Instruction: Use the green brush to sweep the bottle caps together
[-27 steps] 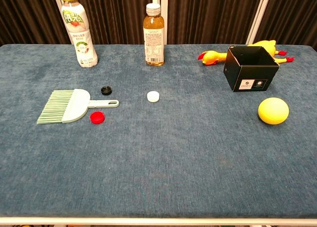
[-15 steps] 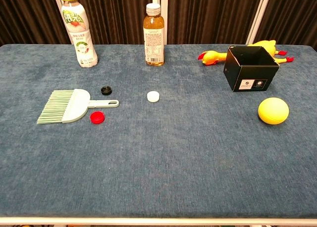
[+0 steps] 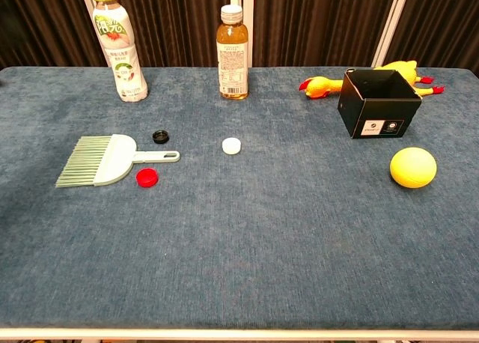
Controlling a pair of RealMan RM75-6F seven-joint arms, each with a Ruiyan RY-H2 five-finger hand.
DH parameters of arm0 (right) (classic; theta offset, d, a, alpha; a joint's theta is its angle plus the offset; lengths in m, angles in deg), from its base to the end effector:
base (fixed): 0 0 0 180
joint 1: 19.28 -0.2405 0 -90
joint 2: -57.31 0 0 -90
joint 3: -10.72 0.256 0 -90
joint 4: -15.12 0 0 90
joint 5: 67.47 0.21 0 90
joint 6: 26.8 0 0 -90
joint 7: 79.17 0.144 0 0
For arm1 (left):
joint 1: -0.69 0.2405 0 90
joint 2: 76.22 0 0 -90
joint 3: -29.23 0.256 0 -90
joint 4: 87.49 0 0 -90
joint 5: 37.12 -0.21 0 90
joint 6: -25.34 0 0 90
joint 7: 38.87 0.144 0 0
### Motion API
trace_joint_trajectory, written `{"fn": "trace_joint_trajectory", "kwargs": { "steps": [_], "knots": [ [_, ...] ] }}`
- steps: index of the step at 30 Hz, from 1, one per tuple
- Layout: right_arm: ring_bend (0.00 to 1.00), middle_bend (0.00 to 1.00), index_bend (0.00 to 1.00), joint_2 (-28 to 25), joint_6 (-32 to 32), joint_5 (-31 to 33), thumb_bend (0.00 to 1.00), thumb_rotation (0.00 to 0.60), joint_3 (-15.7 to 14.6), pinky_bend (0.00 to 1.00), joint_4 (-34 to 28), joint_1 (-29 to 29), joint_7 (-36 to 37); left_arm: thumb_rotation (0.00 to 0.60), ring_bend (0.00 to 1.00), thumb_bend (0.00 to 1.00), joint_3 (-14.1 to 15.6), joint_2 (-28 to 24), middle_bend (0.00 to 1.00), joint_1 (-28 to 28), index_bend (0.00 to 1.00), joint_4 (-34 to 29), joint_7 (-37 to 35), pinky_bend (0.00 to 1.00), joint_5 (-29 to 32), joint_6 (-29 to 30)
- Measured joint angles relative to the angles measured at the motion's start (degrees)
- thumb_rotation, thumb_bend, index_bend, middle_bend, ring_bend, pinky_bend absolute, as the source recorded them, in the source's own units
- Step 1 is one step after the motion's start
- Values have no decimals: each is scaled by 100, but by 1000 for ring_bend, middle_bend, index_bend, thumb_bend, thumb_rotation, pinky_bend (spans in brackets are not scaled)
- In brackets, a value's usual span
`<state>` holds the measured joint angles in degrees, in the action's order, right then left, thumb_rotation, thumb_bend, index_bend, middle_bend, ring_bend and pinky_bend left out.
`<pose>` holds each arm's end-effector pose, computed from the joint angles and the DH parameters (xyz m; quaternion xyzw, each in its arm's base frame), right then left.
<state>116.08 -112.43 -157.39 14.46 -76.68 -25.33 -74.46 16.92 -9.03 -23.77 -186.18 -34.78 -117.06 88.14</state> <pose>-0.3041 -0.1908 0.1893 0.6169 -0.3527 0.4088 0.5726 -0.2087 0.2949 0.1083 -0.6771 -0.3913 -0.4290 0.4520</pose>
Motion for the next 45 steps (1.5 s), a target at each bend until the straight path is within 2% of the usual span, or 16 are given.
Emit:
{"fn": "trace_joint_trajectory", "kwargs": {
  "steps": [4, 14, 25, 33, 45],
  "knots": [
    [0, 0, 0, -21, -22, 19, 280, 600, -16, 0, -20, 33, -6, 600, 245, 186, -149, 550, 440, -633, 413, 297, 44, 102, 400, -680],
    [0, 0, 0, -57, -65, 94, 280, 600, -47, 0, -28, 120, 22, 600, 247, 218, -135, 1944, 444, -1509, 431, 1344, 1054, 145, 1701, -1370],
    [0, 0, 0, -7, 26, 136, 280, 600, -56, 0, 39, 102, 81, 600, 247, 238, 141, 2778, 439, -1828, 412, 2005, 2634, 145, 2517, -998],
    [0, 0, 0, -3, 46, 150, 280, 600, -45, 0, 77, 86, 120, 600, 276, 284, 114, 3209, 441, -2018, 413, 2400, 3049, 150, 3093, -885],
    [0, 0, 0, 10, 66, 216, 279, 600, -44, 0, 125, 110, 146, 600, 276, 271, 164, 3479, 424, -2283, 384, 2465, 4006, 161, 3772, -716]
  ]
}}
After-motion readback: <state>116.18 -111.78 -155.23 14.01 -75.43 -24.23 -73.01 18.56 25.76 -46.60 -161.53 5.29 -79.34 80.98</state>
